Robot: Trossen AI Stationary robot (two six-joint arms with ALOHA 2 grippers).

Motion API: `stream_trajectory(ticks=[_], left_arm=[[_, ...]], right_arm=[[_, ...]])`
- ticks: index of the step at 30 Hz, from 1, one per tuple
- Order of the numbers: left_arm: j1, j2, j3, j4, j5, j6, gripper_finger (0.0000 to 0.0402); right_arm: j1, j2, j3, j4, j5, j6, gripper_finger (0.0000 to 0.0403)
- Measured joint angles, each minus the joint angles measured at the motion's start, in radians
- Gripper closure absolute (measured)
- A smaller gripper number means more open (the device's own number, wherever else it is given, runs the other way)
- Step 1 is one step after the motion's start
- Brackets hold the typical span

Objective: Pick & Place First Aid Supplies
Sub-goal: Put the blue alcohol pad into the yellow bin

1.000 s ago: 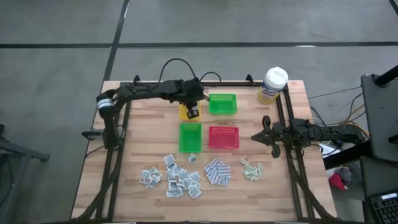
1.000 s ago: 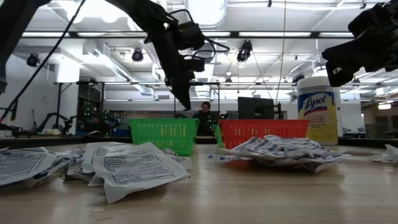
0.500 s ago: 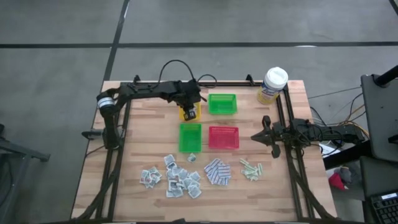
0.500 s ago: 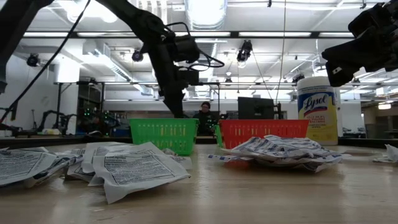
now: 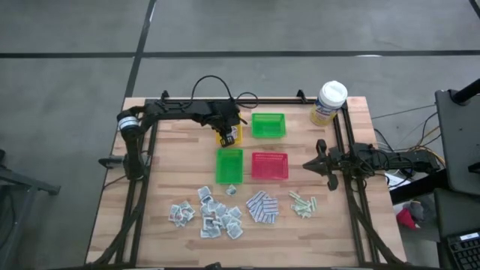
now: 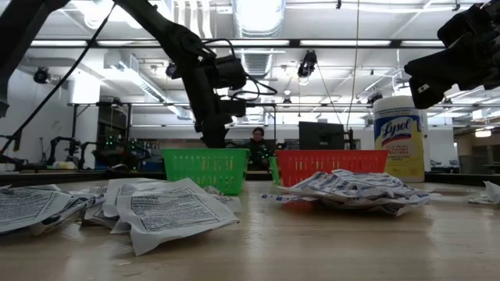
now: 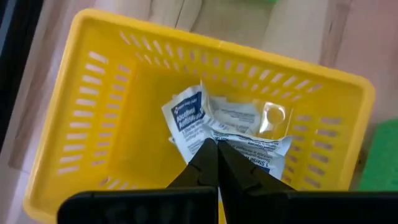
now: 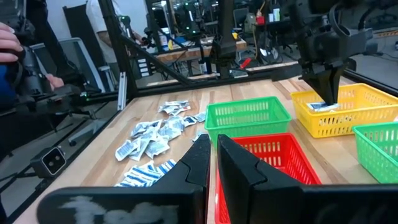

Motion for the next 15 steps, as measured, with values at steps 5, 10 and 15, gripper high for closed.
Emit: stream_trajectory(ticks=[5, 10, 15], left_arm=[[0.000, 0.000, 0.000, 0.025, 0.000, 0.000, 0.0401], [0.000, 0.000, 0.000, 0.028, -0.001, 0.002, 0.0401], [0.000, 0.000, 0.000, 0.030, -0.001, 0.002, 0.0386]], right_arm=[[0.000, 0.000, 0.000, 0.000, 0.000, 0.000, 0.0374], [0.000, 0.000, 0.000, 0.000, 0.000, 0.000, 0.0374], [0.000, 0.000, 0.000, 0.000, 0.000, 0.000, 0.0374]])
